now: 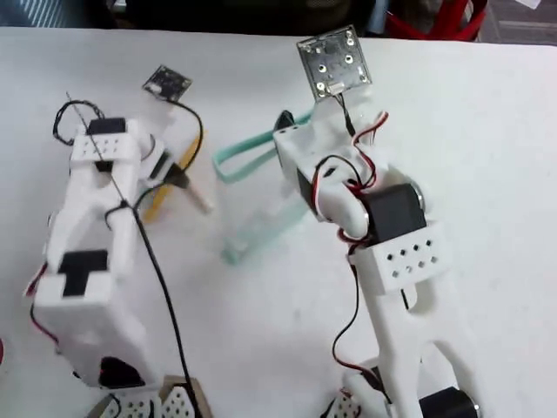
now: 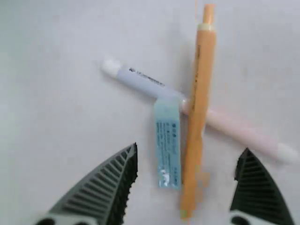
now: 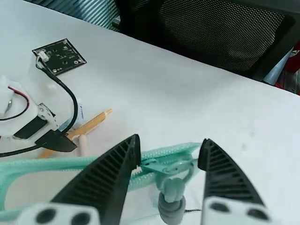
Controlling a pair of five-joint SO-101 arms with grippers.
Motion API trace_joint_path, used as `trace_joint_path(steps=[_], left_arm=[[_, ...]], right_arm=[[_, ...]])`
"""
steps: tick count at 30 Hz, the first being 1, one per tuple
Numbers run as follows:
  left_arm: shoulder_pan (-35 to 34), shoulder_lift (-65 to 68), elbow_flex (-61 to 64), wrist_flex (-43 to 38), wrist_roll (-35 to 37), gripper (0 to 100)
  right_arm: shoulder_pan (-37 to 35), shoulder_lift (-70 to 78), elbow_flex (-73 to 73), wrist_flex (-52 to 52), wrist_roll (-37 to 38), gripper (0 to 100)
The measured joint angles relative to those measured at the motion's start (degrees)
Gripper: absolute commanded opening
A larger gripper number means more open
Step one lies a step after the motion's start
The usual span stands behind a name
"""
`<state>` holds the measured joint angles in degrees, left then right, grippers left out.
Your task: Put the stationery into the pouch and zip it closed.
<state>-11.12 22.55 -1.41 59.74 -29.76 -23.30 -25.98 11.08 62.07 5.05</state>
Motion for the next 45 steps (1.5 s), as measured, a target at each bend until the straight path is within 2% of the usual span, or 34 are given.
trace_joint_path(steps=[8, 14, 20, 33, 45], left_arm=[[-2.2, 15.9, -13.5, 0.3, -0.1, 32], [-1.8, 17.6, -16.3, 3.3, -1.0, 17], [0.1, 17.5, -16.9, 6.6, -9.0, 7], [0.0, 17.5, -17.8, 7.7, -9.8, 6], [1.3, 10.4, -34.5, 33.1, -9.8, 6]], right_arm=[[0.0, 0.0, 0.0, 0.0, 0.0, 19.8], [0.0, 0.0, 0.0, 0.0, 0.0, 19.8], [0.0, 0.0, 0.2, 0.0, 0.0, 19.8], [0.0, 0.0, 0.4, 0.0, 0.0, 19.8], [0.0, 0.0, 0.4, 0.0, 0.0, 19.8]])
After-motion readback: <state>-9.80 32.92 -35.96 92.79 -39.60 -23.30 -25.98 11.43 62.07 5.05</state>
